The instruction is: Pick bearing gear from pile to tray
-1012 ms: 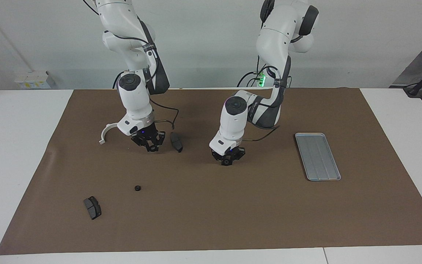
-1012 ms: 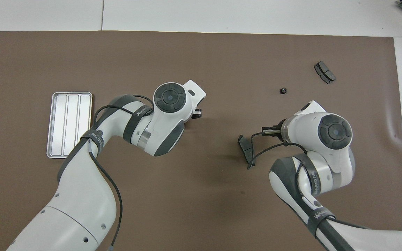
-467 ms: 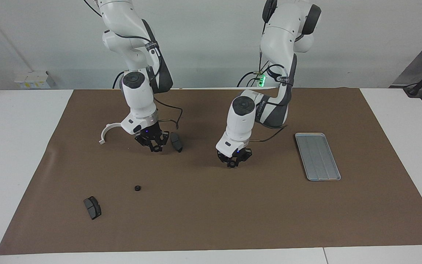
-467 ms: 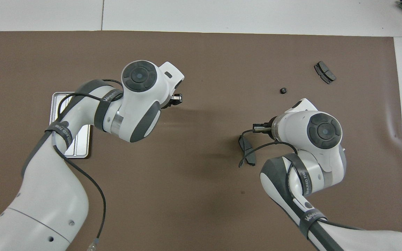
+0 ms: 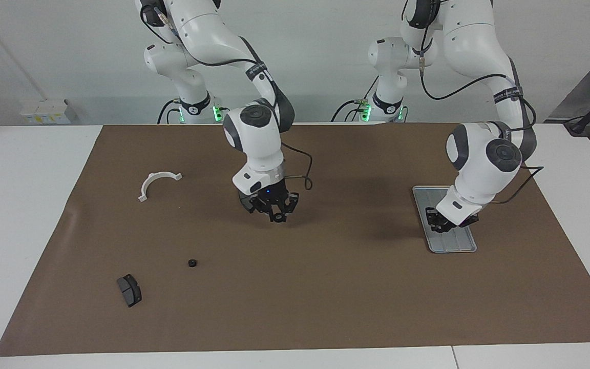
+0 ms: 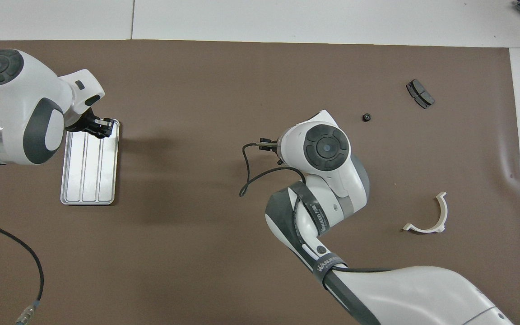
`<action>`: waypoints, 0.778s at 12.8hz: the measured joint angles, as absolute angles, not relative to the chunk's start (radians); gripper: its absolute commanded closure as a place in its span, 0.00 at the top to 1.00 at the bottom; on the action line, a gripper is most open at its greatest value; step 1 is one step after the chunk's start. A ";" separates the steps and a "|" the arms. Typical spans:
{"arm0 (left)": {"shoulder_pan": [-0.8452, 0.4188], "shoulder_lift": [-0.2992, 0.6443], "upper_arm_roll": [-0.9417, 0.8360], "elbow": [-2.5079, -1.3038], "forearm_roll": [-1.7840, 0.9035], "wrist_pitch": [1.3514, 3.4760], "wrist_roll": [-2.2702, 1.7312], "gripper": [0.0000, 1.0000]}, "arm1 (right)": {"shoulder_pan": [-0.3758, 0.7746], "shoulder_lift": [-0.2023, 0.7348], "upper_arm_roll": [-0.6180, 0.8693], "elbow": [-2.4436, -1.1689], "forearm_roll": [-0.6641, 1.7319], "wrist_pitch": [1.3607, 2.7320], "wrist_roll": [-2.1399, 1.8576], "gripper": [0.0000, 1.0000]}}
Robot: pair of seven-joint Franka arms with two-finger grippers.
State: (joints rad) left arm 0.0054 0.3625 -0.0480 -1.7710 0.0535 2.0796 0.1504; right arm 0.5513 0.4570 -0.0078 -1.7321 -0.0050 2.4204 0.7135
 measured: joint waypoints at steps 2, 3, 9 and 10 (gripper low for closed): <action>0.024 0.346 -0.048 -1.811 0.053 2.092 0.175 0.23 | 0.595 0.533 -0.007 -1.649 -0.005 2.387 0.770 0.00; 0.024 0.342 -0.049 -1.829 0.053 2.108 0.176 0.37 | 0.612 0.560 -0.008 -1.625 -0.005 2.381 0.793 0.00; 0.024 0.340 -0.055 -1.860 0.053 2.148 0.176 0.80 | 0.634 0.605 -0.011 -1.592 -0.006 2.370 0.812 1.00; 0.024 0.339 -0.056 -1.860 0.053 2.149 0.176 0.79 | 0.633 0.605 -0.014 -1.588 -0.006 2.368 0.812 1.00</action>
